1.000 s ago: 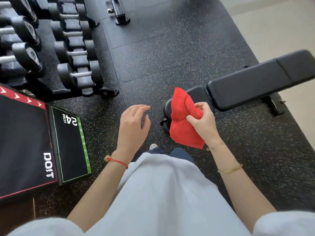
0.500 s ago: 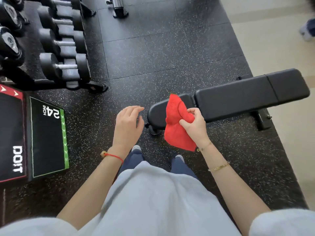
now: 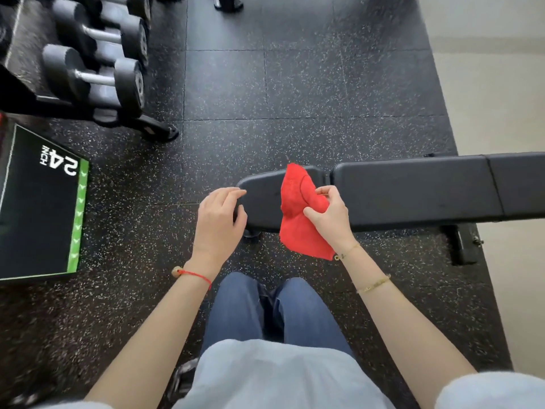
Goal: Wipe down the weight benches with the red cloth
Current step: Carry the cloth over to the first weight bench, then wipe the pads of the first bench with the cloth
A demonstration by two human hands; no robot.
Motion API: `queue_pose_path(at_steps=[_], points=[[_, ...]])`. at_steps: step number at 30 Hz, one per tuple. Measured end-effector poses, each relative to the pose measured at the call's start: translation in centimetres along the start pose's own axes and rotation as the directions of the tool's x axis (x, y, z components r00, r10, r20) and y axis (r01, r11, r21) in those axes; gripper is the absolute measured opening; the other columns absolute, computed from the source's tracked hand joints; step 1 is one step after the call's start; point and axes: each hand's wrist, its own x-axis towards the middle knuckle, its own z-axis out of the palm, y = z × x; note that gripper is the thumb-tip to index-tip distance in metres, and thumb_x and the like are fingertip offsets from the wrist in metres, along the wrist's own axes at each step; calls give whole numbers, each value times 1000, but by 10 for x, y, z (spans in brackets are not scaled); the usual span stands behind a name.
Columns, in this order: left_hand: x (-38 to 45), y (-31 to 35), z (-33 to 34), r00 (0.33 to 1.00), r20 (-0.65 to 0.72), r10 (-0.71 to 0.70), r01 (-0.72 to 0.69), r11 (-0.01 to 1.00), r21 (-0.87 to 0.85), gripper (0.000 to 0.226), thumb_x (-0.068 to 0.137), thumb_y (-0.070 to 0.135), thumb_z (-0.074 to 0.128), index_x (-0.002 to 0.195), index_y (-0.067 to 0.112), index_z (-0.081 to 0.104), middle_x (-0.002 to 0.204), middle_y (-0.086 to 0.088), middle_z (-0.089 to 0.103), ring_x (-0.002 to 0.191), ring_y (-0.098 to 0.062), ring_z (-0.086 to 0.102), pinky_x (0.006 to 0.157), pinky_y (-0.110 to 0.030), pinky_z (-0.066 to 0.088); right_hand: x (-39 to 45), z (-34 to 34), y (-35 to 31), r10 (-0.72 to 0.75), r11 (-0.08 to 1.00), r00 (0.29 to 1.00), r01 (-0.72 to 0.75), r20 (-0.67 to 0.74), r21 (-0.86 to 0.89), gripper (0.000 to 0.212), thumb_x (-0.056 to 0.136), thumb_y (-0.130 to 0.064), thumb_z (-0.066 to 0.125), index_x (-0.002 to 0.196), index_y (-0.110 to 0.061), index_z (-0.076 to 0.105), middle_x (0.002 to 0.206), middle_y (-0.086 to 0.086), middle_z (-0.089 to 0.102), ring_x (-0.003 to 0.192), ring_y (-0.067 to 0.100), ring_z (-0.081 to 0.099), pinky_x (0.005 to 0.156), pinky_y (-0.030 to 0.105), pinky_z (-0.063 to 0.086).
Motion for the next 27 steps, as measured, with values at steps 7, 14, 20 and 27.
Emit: queue_pose_path(at_steps=[7,14,20,27], points=[[16,-54,121,999,-41,5,-3,999,32,34,89,7,58,122,11,63,124,-4,63,120,-25,55,104,-41,42,72,42,96,-36,999,999,36,-33,14,34,75,-9,69,106,-15,54,94,-8,59,87,11,56,76,21,39],[35,-110,227,994,-81,67,-62,996,56,36,90,9,57,125,9,62,127,-5,62,123,-25,54,107,-42,40,136,82,170,-207,977,978,206,-22,-58,36,73,-7,69,105,-15,55,95,-11,59,89,8,54,78,18,37],[45,-153,283,975,-184,124,-110,991,82,35,91,12,58,126,11,61,129,-4,61,125,-25,52,109,-41,38,183,81,204,-363,926,924,343,-120,-158,36,72,-10,68,104,-16,54,94,-7,60,83,4,51,71,11,34],[50,-163,308,952,-282,116,-100,993,69,31,90,16,57,120,13,63,126,-3,61,124,-24,52,109,-42,38,187,105,229,-648,661,746,448,-156,-602,50,74,-21,62,123,-16,55,137,5,48,128,31,40,107,40,29]])
